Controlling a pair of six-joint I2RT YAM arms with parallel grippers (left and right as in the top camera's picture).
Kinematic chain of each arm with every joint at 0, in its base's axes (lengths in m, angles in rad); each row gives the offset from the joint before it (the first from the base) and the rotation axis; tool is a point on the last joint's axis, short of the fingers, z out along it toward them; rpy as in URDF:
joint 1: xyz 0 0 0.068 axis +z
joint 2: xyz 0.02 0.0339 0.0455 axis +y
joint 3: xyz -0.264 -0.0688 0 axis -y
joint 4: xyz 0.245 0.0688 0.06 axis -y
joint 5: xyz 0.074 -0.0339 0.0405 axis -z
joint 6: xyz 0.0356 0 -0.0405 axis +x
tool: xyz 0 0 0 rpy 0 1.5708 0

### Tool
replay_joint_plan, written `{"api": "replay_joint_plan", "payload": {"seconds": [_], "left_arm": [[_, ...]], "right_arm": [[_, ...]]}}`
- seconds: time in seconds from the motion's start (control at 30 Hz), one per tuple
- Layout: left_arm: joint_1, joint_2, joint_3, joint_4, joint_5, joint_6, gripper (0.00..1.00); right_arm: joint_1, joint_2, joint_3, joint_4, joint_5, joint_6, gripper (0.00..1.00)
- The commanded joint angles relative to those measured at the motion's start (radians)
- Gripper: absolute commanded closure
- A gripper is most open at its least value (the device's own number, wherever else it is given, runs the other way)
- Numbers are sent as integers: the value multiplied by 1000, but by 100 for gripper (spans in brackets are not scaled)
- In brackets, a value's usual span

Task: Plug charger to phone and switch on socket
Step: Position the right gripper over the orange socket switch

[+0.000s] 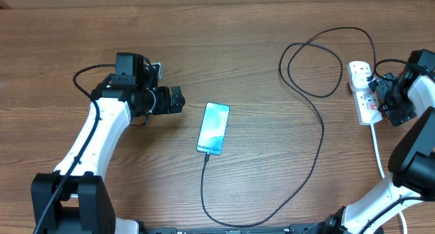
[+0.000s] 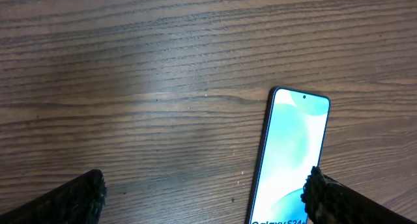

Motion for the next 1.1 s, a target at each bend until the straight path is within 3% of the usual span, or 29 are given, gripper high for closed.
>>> {"api": "replay_joint_plan", "payload": {"seconds": [0.0, 1.07], "left_arm": [[2, -23, 20, 0, -2, -2, 0], [2, -23, 20, 0, -2, -2, 0]], "right_arm": [[25, 15, 3, -19, -106, -53, 0], [25, 17, -43, -24, -132, -87, 0]]}}
